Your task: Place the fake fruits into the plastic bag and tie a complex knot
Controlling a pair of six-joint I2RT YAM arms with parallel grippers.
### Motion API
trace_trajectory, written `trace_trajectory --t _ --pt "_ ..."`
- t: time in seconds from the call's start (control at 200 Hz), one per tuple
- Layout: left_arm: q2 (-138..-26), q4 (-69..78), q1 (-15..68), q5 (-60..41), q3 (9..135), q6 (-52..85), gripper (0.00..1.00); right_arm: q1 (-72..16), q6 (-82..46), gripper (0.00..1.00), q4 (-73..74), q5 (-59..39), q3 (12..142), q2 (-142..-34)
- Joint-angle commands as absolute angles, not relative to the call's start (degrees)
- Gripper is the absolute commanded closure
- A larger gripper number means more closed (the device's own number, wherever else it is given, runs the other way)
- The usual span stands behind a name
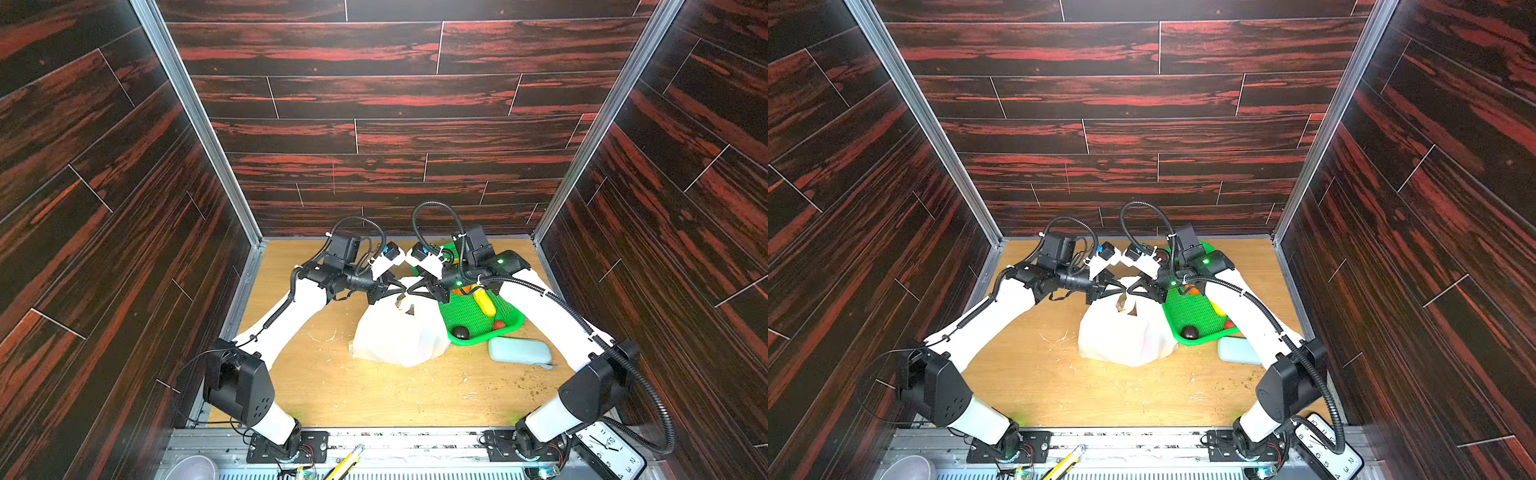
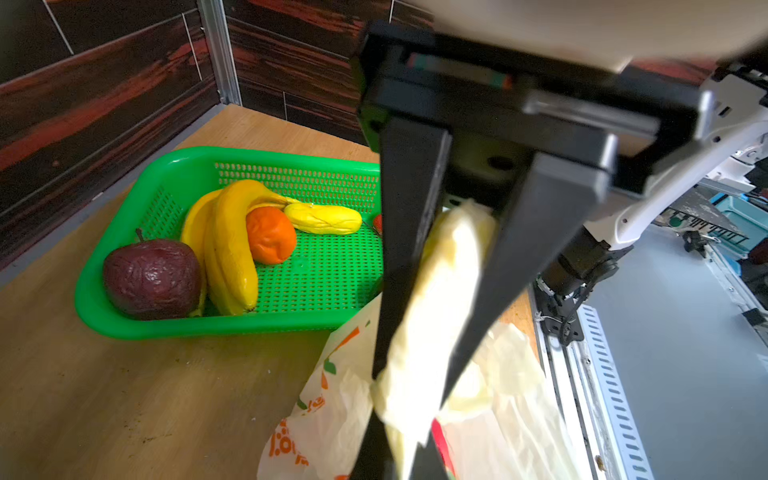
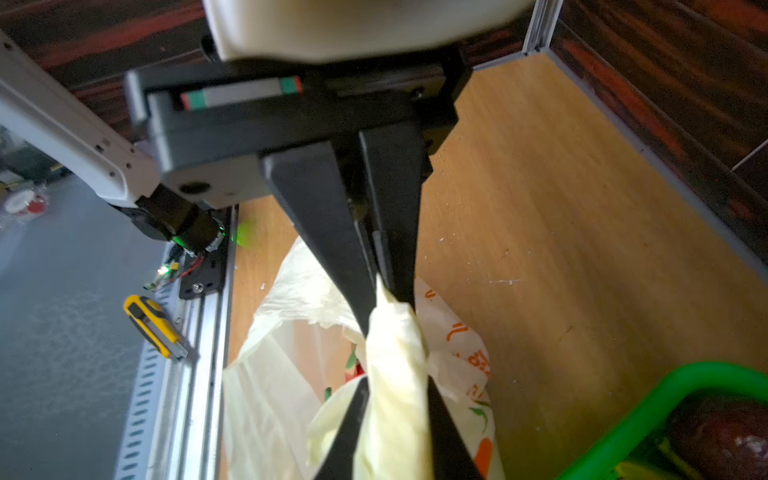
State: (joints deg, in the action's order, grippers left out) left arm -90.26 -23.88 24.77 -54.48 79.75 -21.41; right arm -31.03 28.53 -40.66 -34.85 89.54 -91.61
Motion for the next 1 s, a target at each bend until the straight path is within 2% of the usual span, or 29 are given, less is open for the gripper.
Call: trace_trajectory --t 0.0,0.1,0.416,0.711,0.847,0.997 --pt "-87.0 -21.5 25.0 -53.7 79.9 -21.3 0.95 -31.6 29.1 0.91 -40.8 -36.1 87.9 -91.3" --pt "-86.0 -21.6 24.3 -52.9 79.2 -21.0 0.86 -31.6 29.0 1.00 -39.2 -34.8 86.9 -90.2" --pt "-79.4 -9.9 19.1 -52.7 71.0 -9.3 0.55 -32.1 26.5 1.00 -29.3 -30.7 81.7 -85.8" --pt "-73.5 2.9 13.7 -35.0 60.6 1.6 0.48 -35.1 22.7 1.00 -9.8 -24.6 70.7 -80.4" --pt "-75.4 7.7 13.4 -35.8 57.1 1.6 0.48 -36.1 20.6 1.00 -0.6 -22.3 65.8 -79.2" --pt "-78.1 13.4 13.4 -41.9 54.8 -2.7 0.48 -36.6 18.1 1.00 8.1 -20.8 61.4 -78.6"
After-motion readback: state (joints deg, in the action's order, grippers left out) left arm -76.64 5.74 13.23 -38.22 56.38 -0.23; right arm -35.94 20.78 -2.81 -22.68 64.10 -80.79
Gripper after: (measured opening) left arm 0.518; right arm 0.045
